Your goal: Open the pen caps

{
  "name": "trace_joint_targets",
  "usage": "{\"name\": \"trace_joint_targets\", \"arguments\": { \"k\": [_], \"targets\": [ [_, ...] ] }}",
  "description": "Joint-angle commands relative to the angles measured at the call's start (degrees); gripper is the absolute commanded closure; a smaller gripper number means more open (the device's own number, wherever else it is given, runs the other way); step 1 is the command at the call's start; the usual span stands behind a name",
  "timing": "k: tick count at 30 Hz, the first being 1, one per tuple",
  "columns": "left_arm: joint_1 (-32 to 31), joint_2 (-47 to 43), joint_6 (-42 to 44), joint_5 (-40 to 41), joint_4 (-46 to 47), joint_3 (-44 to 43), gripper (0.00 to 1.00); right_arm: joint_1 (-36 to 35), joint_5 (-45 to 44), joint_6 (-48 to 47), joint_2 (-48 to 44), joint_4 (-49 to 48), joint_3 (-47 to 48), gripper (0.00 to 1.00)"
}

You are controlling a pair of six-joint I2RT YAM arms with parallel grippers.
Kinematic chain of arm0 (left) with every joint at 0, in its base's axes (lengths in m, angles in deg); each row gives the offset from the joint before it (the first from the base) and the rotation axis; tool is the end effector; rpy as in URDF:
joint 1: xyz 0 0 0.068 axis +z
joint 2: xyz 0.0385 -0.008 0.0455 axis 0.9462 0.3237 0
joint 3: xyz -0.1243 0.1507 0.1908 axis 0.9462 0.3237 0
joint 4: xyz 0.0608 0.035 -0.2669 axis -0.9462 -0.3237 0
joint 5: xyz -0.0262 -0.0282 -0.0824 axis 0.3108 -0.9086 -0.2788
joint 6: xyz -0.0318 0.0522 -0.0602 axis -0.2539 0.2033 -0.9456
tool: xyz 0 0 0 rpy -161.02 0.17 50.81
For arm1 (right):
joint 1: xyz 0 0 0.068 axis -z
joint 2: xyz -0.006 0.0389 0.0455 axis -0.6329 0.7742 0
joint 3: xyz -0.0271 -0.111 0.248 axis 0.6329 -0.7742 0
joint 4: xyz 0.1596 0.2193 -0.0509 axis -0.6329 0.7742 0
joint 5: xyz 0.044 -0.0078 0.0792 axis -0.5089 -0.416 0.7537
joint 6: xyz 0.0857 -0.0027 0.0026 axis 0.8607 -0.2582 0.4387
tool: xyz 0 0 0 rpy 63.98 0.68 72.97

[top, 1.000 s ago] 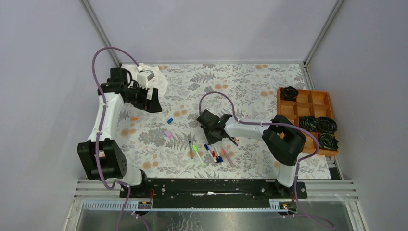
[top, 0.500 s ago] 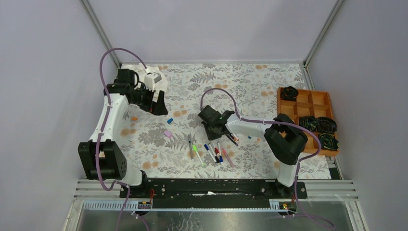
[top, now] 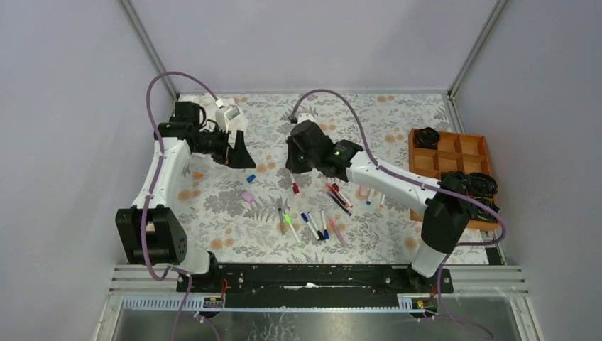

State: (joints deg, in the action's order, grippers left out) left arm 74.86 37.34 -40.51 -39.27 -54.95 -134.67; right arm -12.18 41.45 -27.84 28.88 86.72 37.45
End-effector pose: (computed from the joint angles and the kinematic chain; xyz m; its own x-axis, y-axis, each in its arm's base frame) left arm 0.3143 -0.0369 0.2861 -0.7515 0.1638 -0.6390 0.5674 0.6548 -0.4994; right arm 0.2848 0.3432 0.2737 -0.6723 -0.0856 -0.7353 -0.4536 0.8326 0.3179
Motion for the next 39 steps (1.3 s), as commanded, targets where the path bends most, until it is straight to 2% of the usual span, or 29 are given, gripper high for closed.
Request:
{"name": "trace_joint_targets", "arguments": {
  "k": [1, 13, 17, 21, 24, 26, 28, 32, 39],
  "targets": [
    [-1.03, -1.10, 1.26, -4.71, -3.69, -2.41, 0.01, 1.09, -1.87, 2.74, -3.12, -2.01, 3.34, 1.00],
    [-5.20, -1.81, 1.52, -8.03, -3.79, -2.41, 0.01, 1.71, -3.11, 8.56, -7.83, -15.11, -3.11, 1.00],
    [-6.85, -1.93, 1.61, -5.45, -4.08, -3.82, 0.01, 1.79, -3.18, 9.53, -8.74, -16.99, -4.19, 1.00],
    [-6.98, -1.80, 6.82, -1.83, -10.98, -9.85, 0.01, 2.16, -1.55, 9.72, -9.08, -17.00, -3.67, 1.00],
    [-5.69, -3.21, 1.90, 4.76, -6.63, -11.14, 0.01, 2.34, -0.11, 10.21, -9.92, -18.09, -4.74, 1.00],
    [-5.08, -4.55, 2.85, 7.48, -3.24, -8.25, 0.02, 2.33, 0.90, 10.62, -10.69, -19.35, -6.01, 1.00],
    [-4.94, -4.83, 5.30, 6.97, -2.82, -5.01, 0.01, 2.34, 1.61, 11.02, -11.31, -20.49, -7.12, 1.00],
    [-5.95, -3.66, 6.82, 4.07, -6.12, -5.13, 0.01, 2.33, 1.54, 11.85, -11.59, -22.20, -8.95, 1.00],
    [-12.50, -12.24, -3.06, 5.68, 4.12, -0.85, 0.01, 2.33, -1.64, 14.52, -11.57, -29.72, -10.26, 1.00]
  ]
}}
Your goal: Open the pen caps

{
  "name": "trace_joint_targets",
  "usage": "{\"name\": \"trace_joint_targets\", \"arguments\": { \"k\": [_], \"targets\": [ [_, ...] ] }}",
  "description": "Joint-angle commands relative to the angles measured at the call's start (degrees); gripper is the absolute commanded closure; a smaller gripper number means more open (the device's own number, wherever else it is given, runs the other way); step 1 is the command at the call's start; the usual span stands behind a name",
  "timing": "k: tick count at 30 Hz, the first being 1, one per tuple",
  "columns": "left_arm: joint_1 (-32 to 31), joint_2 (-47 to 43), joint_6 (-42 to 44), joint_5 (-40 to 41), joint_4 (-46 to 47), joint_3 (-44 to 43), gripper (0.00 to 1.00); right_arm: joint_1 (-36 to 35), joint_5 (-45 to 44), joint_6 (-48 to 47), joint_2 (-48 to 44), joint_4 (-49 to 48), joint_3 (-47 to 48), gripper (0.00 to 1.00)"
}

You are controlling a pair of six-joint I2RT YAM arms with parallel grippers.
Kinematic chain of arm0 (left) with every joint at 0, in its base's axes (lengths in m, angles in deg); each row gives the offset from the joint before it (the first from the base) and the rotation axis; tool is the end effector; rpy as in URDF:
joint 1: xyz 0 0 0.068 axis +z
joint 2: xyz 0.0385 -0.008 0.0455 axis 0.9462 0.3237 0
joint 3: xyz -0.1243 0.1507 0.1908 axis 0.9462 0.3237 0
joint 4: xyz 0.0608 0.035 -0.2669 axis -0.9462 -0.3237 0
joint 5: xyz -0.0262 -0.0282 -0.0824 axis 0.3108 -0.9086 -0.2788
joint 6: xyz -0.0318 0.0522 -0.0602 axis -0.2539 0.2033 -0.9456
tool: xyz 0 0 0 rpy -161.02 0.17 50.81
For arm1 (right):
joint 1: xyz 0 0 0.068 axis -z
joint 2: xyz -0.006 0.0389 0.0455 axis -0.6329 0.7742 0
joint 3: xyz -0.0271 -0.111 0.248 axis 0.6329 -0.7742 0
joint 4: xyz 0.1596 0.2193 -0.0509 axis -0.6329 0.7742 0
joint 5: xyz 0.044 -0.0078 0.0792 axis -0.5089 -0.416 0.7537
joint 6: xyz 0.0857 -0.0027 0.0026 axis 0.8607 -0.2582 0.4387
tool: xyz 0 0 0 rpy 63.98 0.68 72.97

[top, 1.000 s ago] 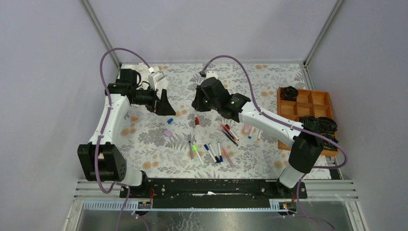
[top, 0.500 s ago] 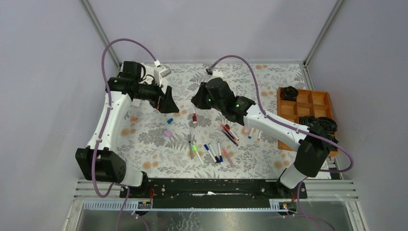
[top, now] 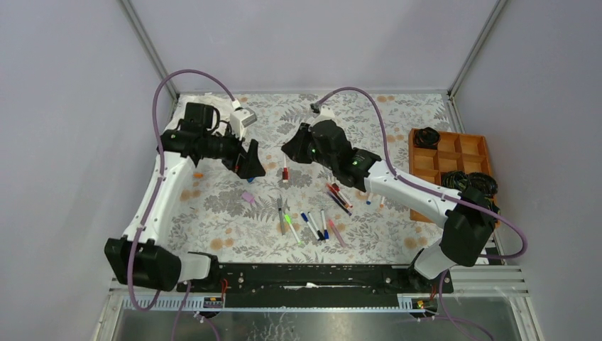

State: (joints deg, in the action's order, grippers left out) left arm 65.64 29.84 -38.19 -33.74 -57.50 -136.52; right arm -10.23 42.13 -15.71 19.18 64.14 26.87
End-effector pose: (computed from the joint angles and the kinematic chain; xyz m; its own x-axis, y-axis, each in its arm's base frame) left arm 0.2796 -0.0794 0.3258 -0.6161 0.3231 -0.7184 0.7174 0.6068 -0.3424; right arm 0.2827 0.3187 0.3229 -0.5796 0.3166 -0.7509 -0.4131 0.6801 0.6056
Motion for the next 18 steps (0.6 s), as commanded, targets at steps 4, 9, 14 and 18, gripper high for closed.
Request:
{"name": "trace_joint_targets", "arguments": {
  "k": [4, 9, 14, 18],
  "targets": [
    [-6.21, -4.76, -9.09, -2.63, 7.48, 1.76, 0.01, 0.37, -5.75, 4.09, -1.10, -8.32, 1.73, 1.00],
    [-9.32, -4.77, -12.60, -0.08, 12.09, 5.03, 0.02, 0.04, -7.26, 5.55, 0.01, -9.07, 3.01, 1.00],
    [-11.09, -3.48, -15.20, 2.58, 15.67, 5.42, 0.10, -0.34, -7.85, 6.63, 0.26, -9.97, 2.64, 1.00],
    [-11.31, -1.80, -16.37, 2.55, 16.72, 4.19, 0.18, -0.34, -7.92, 7.19, 0.61, -10.03, 2.51, 1.00]
  ]
}}
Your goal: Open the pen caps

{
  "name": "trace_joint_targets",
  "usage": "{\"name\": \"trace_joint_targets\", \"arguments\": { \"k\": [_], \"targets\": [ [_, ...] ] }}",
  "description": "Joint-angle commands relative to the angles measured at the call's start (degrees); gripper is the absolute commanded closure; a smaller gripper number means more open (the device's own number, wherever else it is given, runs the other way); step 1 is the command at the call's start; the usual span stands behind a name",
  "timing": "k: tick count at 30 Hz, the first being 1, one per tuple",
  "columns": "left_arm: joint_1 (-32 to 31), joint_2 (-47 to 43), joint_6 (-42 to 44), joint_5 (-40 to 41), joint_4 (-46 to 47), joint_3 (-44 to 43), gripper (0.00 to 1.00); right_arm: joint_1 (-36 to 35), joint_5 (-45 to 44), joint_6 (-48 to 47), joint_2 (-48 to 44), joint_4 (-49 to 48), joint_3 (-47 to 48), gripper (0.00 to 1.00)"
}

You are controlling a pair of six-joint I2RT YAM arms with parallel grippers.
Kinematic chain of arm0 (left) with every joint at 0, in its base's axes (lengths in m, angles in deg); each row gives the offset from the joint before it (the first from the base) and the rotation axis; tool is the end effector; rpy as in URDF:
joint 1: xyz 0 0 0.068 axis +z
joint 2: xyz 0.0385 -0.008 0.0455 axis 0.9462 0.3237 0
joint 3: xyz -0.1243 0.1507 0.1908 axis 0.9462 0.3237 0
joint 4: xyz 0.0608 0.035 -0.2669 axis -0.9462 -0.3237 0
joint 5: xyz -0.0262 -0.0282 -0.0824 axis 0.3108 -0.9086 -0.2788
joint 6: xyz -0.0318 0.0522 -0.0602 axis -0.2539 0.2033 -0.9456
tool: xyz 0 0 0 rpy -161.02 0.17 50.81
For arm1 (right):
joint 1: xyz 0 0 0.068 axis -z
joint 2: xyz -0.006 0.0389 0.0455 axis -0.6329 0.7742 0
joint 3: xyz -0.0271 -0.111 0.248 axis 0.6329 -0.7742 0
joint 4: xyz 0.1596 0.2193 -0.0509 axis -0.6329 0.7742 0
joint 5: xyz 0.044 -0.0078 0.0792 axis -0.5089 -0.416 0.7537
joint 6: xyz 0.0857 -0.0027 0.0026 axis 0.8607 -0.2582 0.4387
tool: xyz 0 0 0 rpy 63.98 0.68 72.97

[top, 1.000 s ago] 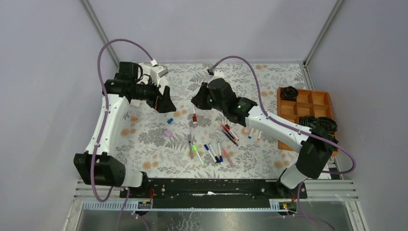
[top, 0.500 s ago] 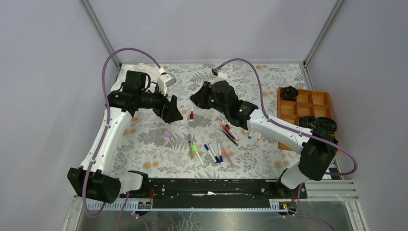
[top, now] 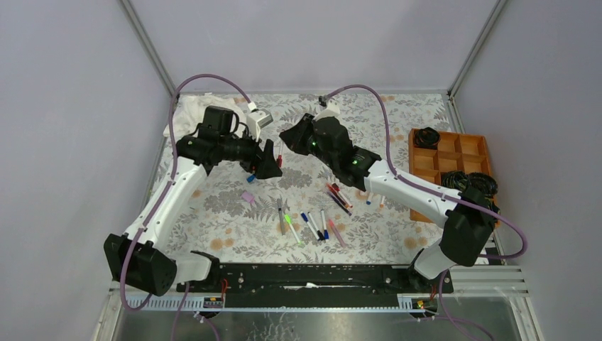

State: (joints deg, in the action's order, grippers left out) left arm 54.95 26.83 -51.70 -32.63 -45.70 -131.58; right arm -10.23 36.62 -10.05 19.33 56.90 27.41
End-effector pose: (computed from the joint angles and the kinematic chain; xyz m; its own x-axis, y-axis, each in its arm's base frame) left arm 0.2668 -0.1308 0.3262 -0.6092 0.2810 -0.7416 0.7375 0.5446 -0.3995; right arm 0.2905 0.3169 0.3443 -0.5054 0.4970 -0.7053 -0.3638 0.6185 0.6965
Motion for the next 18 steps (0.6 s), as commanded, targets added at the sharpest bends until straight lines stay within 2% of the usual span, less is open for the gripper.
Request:
{"name": "trace_joint_targets", "arguments": {
  "k": [1, 9, 16, 18],
  "targets": [
    [-0.72, 1.55, -3.11, 1.05, 5.10, -0.95, 0.20, -0.34, -2.56, 1.63, 0.45, -2.96, 1.82, 1.00],
    [-2.03, 2.73, -3.58, -0.92, 5.96, -0.35, 0.46, -0.29, -3.04, 2.02, 0.99, -3.03, 2.13, 1.00],
    [-1.98, 3.00, -2.59, -0.49, 5.85, -0.80, 0.98, -0.34, -2.30, 2.07, 0.55, -2.04, 1.02, 1.00],
    [-2.03, 2.90, -1.40, 0.00, 5.17, -0.90, 1.00, -0.21, -0.99, 2.28, 0.59, -0.55, 0.97, 0.88]
  ]
}}
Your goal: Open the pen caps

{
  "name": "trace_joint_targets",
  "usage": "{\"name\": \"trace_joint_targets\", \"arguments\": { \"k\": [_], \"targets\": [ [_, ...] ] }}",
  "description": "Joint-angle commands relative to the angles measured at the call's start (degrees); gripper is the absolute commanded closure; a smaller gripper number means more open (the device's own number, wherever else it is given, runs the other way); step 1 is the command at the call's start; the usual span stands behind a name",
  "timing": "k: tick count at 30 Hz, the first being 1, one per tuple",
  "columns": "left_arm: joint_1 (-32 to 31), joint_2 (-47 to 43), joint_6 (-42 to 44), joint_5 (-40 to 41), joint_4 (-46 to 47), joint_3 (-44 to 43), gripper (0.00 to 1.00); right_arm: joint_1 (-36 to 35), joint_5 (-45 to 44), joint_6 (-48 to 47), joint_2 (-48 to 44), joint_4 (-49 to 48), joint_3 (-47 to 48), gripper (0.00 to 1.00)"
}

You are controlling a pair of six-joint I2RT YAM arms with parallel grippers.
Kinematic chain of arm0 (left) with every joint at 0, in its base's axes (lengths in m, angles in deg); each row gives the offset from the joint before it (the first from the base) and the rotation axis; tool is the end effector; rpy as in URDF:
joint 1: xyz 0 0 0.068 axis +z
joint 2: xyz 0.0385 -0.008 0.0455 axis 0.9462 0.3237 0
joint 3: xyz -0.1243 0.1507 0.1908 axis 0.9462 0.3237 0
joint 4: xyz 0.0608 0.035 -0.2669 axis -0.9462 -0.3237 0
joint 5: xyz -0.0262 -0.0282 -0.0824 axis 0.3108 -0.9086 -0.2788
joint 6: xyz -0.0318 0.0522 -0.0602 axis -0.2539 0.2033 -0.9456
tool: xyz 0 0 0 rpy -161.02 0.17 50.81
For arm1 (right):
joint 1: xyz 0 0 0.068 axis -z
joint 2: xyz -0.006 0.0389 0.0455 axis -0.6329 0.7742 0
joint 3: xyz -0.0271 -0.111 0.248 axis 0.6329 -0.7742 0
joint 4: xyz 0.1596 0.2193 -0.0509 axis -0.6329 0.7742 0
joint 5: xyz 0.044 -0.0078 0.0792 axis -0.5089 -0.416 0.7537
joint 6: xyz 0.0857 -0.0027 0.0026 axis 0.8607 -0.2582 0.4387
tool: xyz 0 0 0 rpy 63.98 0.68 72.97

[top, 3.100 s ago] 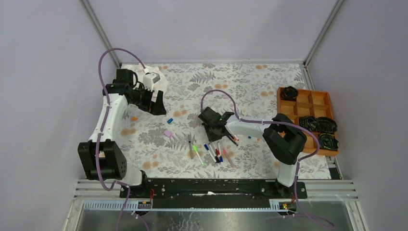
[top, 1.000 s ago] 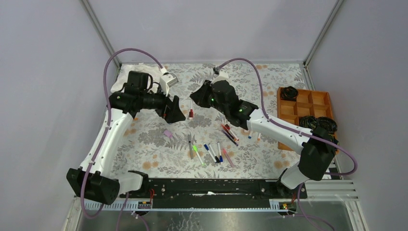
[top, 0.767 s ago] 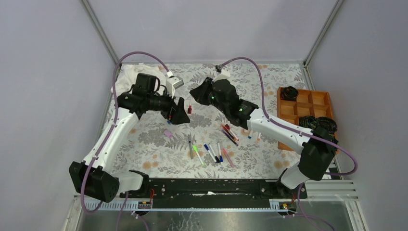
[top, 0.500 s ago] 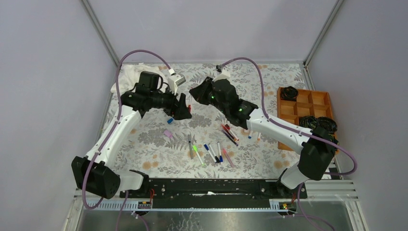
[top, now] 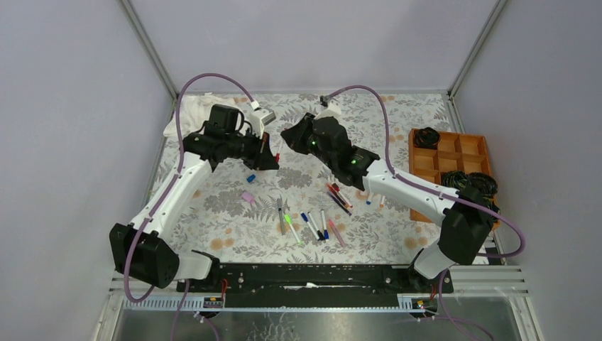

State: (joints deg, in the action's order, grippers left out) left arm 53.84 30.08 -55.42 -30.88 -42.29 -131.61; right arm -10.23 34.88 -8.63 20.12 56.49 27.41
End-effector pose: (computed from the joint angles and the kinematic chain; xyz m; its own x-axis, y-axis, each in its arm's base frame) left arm 0.2824 -0.1397 0.3145 -0.6493 0.2587 -0.7152 0.6998 0.5716 -0.4285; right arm 0.2941 0.3175 0.3398 -0.4995 0.5221 -0.6913 -0.3319 0.6218 0.7094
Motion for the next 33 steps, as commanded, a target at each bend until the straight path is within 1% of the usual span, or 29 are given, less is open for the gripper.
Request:
{"name": "trace_joint_targets", "arguments": {
  "k": [1, 3, 4, 6, 8, 9, 11, 14, 17, 19, 23, 28, 33],
  "targets": [
    [-0.88, -0.44, 3.43, -1.64, 1.31, -0.88, 1.00, -0.04, 1.77, 0.77, -0.31, 0.82, 1.10, 0.78],
    [-0.87, -0.61, 6.82, -1.53, -0.46, -0.93, 1.00, 1.49, 5.35, 0.16, -0.74, 3.48, 1.43, 0.58],
    [-0.91, -0.65, 9.72, -1.33, -2.59, -0.90, 1.00, 3.26, 9.11, 0.28, -0.76, 5.22, 1.88, 0.51],
    [-0.92, -0.83, 15.93, -0.23, -5.99, -0.65, 1.00, 8.82, 20.92, 1.46, -0.49, 9.73, 3.10, 0.42],
    [-1.19, -1.11, 22.87, 1.04, -9.77, 0.14, 1.00, 14.21, 31.62, 0.57, -0.18, 13.54, 3.74, 0.33],
    [-1.48, -1.08, 26.63, 1.45, -12.22, 0.31, 1.00, 16.20, 35.34, -1.13, 0.07, 16.05, 4.59, 0.32],
    [-2.66, -1.41, 32.11, 3.30, -15.68, 0.77, 1.00, 18.75, 40.82, -5.11, 0.43, 20.98, 5.57, 0.31],
    [-5.27, -2.33, 36.72, 6.15, -18.19, 1.37, 1.00, 20.14, 49.24, -7.38, 1.81, 23.56, 5.36, 0.32],
    [-9.44, -3.02, 38.65, 10.01, -19.30, 1.98, 1.00, 20.18, 57.57, -7.75, 4.47, 24.03, 4.84, 0.36],
    [-12.45, -3.35, 38.81, 13.50, -19.29, 2.42, 1.00, 20.09, 61.36, -7.32, 5.94, 23.73, 4.17, 0.39],
    [-16.29, -3.04, 38.77, 17.42, -18.93, 2.59, 1.00, 18.32, 66.05, -6.72, 7.20, 22.75, 3.13, 0.40],
    [-17.97, -2.60, 39.14, 19.77, -18.72, 2.78, 1.00, 14.93, 71.95, -5.85, 8.14, 20.59, 1.78, 0.40],
    [-18.93, -2.75, 39.86, 21.59, -18.59, 2.96, 1.00, 12.65, 74.25, -6.58, 7.86, 20.69, -0.61, 0.40]
  ]
}}
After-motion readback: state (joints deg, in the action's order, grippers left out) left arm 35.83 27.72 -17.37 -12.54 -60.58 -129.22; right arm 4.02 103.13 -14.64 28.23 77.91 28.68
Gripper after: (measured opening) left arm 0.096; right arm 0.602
